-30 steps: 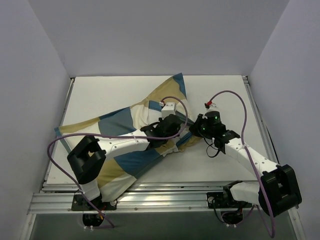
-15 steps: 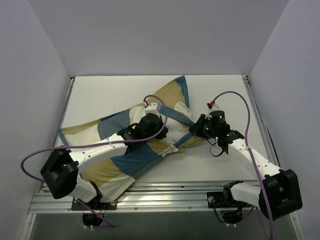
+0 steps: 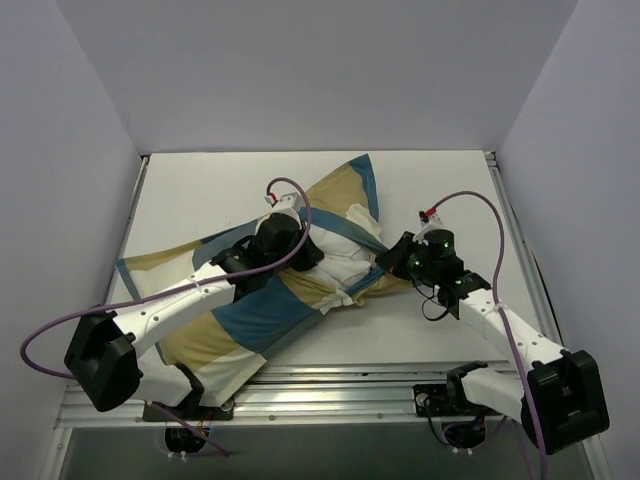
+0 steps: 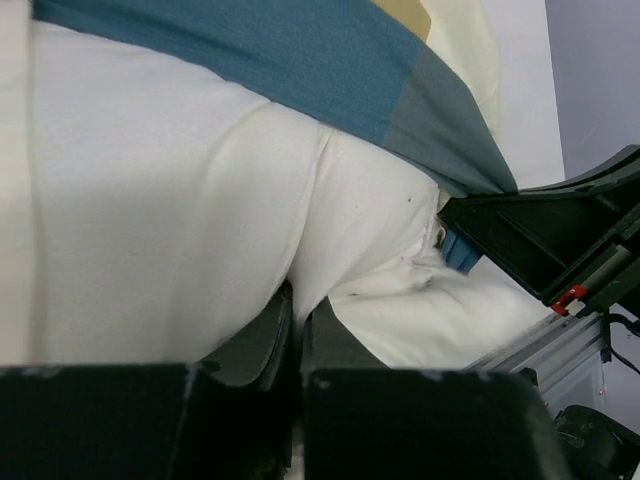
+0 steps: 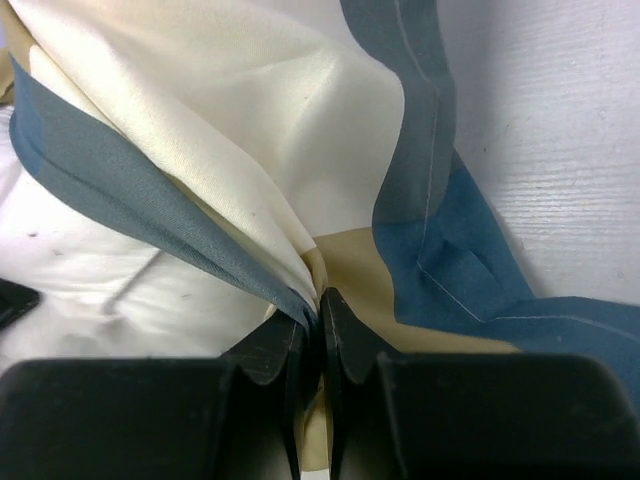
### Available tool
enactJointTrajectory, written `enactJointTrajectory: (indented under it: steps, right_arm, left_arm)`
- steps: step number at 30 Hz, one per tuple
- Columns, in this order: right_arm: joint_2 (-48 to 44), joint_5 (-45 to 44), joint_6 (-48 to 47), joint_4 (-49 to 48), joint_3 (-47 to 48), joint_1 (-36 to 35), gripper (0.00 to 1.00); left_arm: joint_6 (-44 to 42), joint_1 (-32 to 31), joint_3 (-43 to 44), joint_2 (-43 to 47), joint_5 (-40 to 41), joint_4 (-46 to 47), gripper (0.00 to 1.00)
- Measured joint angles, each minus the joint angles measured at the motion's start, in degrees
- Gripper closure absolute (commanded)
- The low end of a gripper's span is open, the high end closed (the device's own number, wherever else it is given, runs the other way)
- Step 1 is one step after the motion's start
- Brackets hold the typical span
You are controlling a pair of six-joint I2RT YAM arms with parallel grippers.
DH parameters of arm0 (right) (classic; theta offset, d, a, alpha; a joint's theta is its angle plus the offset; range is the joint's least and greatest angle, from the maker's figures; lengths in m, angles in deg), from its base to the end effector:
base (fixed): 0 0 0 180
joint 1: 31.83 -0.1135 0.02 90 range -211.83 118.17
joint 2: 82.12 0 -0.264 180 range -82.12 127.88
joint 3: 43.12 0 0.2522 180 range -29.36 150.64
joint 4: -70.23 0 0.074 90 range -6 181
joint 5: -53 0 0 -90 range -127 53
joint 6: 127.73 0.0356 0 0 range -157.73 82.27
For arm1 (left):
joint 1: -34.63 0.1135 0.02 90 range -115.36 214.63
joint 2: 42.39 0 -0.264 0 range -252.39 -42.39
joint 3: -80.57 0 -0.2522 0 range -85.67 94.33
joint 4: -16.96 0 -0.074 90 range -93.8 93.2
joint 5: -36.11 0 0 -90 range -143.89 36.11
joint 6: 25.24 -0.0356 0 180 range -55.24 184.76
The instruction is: Remove the pillowcase from the pillow
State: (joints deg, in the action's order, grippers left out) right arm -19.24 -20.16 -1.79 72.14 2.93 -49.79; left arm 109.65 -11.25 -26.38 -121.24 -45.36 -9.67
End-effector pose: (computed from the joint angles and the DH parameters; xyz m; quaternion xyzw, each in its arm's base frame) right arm 0.2284 0.0849 0.2407 0.0414 0.8075 0.3673 0.4597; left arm 0.2210 -0.2203 0.2885 -0.0283 0.8743 -0.2960 0.3837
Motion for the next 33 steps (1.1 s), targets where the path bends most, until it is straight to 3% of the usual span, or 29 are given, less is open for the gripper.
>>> enactJointTrajectory:
  steps: [9,12,15,16,21,25,33]
  right_arm:
    - [-0.5,-0.3,3.0,-1.7,-2.0,0.8,0.92]
    - [-0.2,-0.3,3.0,-1.5,-2.0,0.8,0.80]
    - [-0.3,-0.1,1.4,1.0,-1.7,1.5,0.61]
    - [-0.4,-0.1,0.6,2.7,-1.4,1.5,0.52]
    - [-1.6,-5.9,-6.4,16.2,4.8,-1.9,0.30]
    - [-2.1,-12.3,-12.3,22.9,15.2,-8.1,0.25]
    - [-0.1,-19.9,-20.6,24.6,29.4,-17.5,0.23]
  left_arm:
    - [-3.9,2.4,3.8,1.6,-6.6,-6.5,0.98]
    - [-5.4,2.0,3.5,2.6,-9.2,-7.7,0.98]
    - [-5.8,-1.5,0.8,4.6,-7.9,-7.3,0.98]
    - [-5.8,-2.9,-0.3,5.2,-6.9,-6.8,0.98]
    - [-5.2,-6.9,-6.1,7.1,-3.6,-2.7,0.98]
    - [-5.3,-7.3,-6.9,7.3,-2.5,-1.2,0.98]
    - [-8.9,-8.9,-4.7,4.7,-0.8,-1.5,0.98]
